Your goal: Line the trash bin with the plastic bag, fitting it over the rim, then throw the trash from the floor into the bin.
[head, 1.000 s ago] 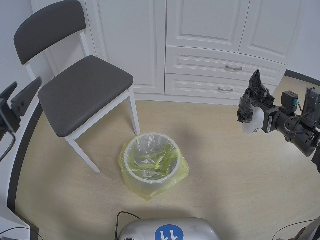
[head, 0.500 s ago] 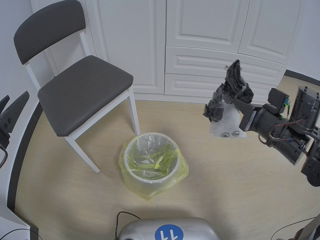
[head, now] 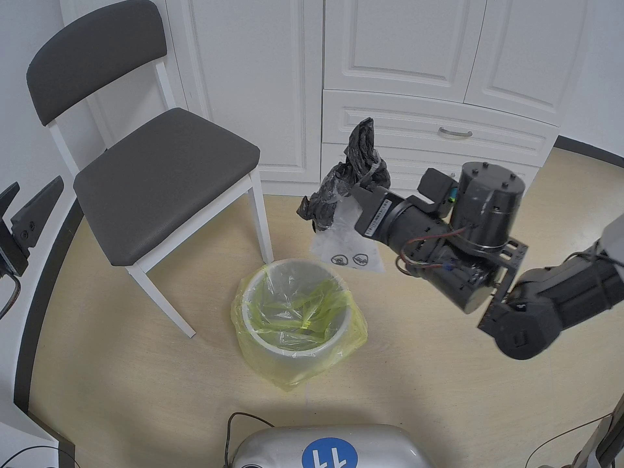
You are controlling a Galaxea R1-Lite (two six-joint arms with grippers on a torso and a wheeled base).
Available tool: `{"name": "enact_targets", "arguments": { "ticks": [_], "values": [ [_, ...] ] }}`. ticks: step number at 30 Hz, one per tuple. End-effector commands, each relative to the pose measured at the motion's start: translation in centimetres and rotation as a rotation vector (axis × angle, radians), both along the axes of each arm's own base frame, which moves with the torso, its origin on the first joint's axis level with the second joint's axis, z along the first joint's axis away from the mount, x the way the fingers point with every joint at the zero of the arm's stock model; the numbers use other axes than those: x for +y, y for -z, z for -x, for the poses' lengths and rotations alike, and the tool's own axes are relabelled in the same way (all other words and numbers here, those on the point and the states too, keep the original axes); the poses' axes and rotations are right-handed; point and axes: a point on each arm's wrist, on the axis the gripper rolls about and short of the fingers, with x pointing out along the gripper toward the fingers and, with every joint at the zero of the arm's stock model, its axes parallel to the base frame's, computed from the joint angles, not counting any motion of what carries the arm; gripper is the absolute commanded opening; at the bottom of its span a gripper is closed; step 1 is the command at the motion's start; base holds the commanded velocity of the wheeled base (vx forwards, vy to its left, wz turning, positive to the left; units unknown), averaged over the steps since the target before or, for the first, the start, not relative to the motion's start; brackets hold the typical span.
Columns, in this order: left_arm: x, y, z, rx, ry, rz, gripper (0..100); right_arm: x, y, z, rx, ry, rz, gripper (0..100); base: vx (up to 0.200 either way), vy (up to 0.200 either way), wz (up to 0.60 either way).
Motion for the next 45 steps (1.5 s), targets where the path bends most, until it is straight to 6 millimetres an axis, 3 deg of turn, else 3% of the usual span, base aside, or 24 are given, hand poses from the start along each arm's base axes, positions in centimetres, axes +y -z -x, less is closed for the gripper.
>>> {"name": "enact_targets", "arguments": {
  "ticks": [1,8,9,11,19,39,45],
  "values": [
    [0.3,-0.4,-0.1,-0.02,-0.035,-0.046,100,4.3,7.0,-3.6,-0.014,-0.015,-0.045,0,0.0,0.0,0.0],
    [0.3,-0.1,0.3,-0.03,-0.052,-0.125,100,6.9,10.6,-1.8,-0.145,-0.081,-0.092,0,0.0,0.0,0.0],
    [0.3,-0.1,0.3,-0.03,-0.052,-0.125,100,6.9,10.6,-1.8,-0.145,-0.081,-0.092,0,0.0,0.0,0.0],
    [0.4,-0.1,0.6,-0.041,-0.06,-0.141,100,8.1,13.4,-1.5,-0.136,-0.097,0.002,0,0.0,0.0,0.0],
    [0.6,-0.4,1.1,-0.062,-0.078,-0.137,100,9.4,16.7,-1.1,-0.095,-0.105,0.054,0,0.0,0.0,0.0],
    [0.6,-0.3,1.3,-0.054,-0.074,-0.141,100,8.2,21.9,-9.0,-0.116,0.025,0.046,0,0.0,0.0,0.0],
    [0.6,0.1,1.1,-0.038,-0.07,-0.146,100,8.5,23.1,-9.2,-0.095,0.021,0.063,0,0.0,0.0,0.0]
  ]
}}
